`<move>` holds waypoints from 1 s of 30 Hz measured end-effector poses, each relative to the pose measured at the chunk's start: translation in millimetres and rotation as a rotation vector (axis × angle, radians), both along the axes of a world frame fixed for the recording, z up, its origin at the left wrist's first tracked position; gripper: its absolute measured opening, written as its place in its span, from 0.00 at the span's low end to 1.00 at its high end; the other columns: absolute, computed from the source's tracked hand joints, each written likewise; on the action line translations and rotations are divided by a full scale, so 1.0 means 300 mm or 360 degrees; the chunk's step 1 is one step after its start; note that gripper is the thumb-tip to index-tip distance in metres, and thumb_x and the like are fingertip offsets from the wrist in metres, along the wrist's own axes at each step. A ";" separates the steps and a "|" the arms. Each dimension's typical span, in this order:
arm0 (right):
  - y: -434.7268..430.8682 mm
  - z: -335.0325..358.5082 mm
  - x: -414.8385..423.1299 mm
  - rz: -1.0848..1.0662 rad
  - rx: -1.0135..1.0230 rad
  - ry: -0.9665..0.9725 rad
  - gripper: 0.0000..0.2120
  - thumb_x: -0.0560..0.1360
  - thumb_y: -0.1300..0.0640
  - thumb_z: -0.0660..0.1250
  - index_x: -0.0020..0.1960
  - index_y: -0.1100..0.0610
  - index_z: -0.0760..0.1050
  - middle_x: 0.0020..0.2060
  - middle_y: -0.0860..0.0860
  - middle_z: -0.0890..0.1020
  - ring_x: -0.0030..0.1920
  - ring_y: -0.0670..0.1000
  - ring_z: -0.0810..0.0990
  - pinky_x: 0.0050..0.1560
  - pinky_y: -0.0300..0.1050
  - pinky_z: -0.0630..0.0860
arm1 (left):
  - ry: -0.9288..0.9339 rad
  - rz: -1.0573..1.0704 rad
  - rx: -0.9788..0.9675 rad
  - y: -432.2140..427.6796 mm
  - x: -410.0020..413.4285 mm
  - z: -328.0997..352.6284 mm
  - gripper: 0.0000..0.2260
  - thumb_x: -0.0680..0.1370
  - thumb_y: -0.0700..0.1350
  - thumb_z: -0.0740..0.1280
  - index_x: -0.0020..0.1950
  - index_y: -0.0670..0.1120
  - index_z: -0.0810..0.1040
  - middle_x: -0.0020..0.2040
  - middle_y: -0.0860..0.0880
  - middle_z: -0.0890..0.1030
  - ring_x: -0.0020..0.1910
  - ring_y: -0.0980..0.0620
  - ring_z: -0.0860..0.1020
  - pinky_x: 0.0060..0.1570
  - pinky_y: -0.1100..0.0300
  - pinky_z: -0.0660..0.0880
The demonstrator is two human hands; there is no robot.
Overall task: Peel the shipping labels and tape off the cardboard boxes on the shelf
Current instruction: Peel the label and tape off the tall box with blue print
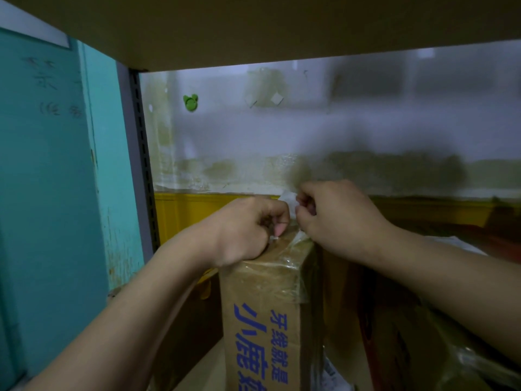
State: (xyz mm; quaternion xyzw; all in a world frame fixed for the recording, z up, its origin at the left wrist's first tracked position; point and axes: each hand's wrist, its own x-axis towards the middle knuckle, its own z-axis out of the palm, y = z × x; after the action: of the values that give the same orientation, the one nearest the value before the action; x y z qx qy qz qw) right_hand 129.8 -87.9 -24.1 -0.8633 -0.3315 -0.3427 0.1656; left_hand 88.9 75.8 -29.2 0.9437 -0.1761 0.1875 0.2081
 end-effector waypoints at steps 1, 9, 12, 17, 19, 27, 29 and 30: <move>-0.002 0.001 0.000 -0.0006 0.0001 0.0006 0.08 0.76 0.55 0.63 0.39 0.50 0.68 0.35 0.48 0.74 0.40 0.53 0.73 0.38 0.44 0.63 | 0.0001 -0.0005 0.0002 0.001 0.003 0.000 0.15 0.71 0.30 0.62 0.34 0.51 0.71 0.37 0.51 0.74 0.37 0.55 0.72 0.39 0.62 0.70; -0.008 0.001 -0.001 -0.0027 -0.0025 0.0028 0.11 0.78 0.53 0.62 0.38 0.49 0.65 0.34 0.46 0.70 0.39 0.52 0.70 0.38 0.44 0.62 | -0.0050 -0.0042 -0.0272 0.041 0.004 -0.023 0.20 0.74 0.27 0.60 0.45 0.54 0.77 0.46 0.52 0.82 0.51 0.52 0.80 0.55 0.49 0.77; -0.010 0.002 -0.006 -0.0018 -0.0019 0.0029 0.09 0.77 0.54 0.62 0.39 0.50 0.67 0.35 0.47 0.71 0.40 0.52 0.70 0.38 0.44 0.63 | -0.0026 -0.0052 -0.0237 0.041 0.002 -0.021 0.20 0.75 0.28 0.60 0.43 0.54 0.79 0.44 0.51 0.84 0.48 0.50 0.81 0.54 0.46 0.77; -0.010 0.002 -0.004 -0.0011 -0.0029 0.0029 0.05 0.77 0.54 0.62 0.43 0.51 0.70 0.37 0.48 0.73 0.41 0.53 0.71 0.39 0.44 0.65 | 0.0008 -0.0048 -0.0187 0.034 -0.001 -0.013 0.20 0.75 0.29 0.60 0.43 0.55 0.78 0.43 0.52 0.83 0.46 0.51 0.80 0.51 0.48 0.77; -0.010 0.002 -0.001 -0.0003 -0.0031 0.0025 0.05 0.77 0.54 0.62 0.43 0.51 0.70 0.37 0.48 0.73 0.41 0.53 0.72 0.39 0.44 0.64 | 0.0030 -0.0046 -0.0184 0.031 0.002 -0.009 0.20 0.74 0.29 0.60 0.42 0.55 0.77 0.43 0.53 0.83 0.46 0.52 0.80 0.51 0.48 0.76; -0.006 -0.005 0.013 0.0008 -0.0006 0.0020 0.08 0.76 0.55 0.62 0.39 0.51 0.69 0.36 0.49 0.74 0.41 0.54 0.74 0.37 0.44 0.64 | 0.0013 -0.0030 -0.0125 0.023 0.014 -0.012 0.17 0.72 0.29 0.61 0.37 0.52 0.76 0.43 0.48 0.81 0.45 0.49 0.79 0.50 0.49 0.75; -0.008 -0.003 0.016 -0.0005 -0.0014 0.0011 0.10 0.76 0.54 0.62 0.37 0.50 0.66 0.36 0.50 0.74 0.41 0.55 0.74 0.38 0.44 0.64 | -0.0008 -0.0027 -0.0136 0.030 0.015 -0.018 0.15 0.71 0.28 0.61 0.35 0.48 0.75 0.44 0.46 0.82 0.51 0.49 0.79 0.55 0.46 0.75; -0.008 -0.004 0.016 -0.0011 -0.0018 0.0009 0.12 0.76 0.54 0.62 0.35 0.50 0.64 0.36 0.49 0.74 0.40 0.55 0.73 0.38 0.44 0.64 | -0.0012 -0.0012 -0.0162 0.035 0.014 -0.020 0.15 0.71 0.28 0.61 0.35 0.48 0.75 0.44 0.46 0.82 0.53 0.50 0.80 0.56 0.45 0.75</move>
State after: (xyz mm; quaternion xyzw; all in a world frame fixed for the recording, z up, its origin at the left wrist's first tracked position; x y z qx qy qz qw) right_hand 134.6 -90.3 -25.2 -0.8663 -0.3300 -0.3389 0.1604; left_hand 93.0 86.2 -35.1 0.9305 -0.1707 0.1988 0.2558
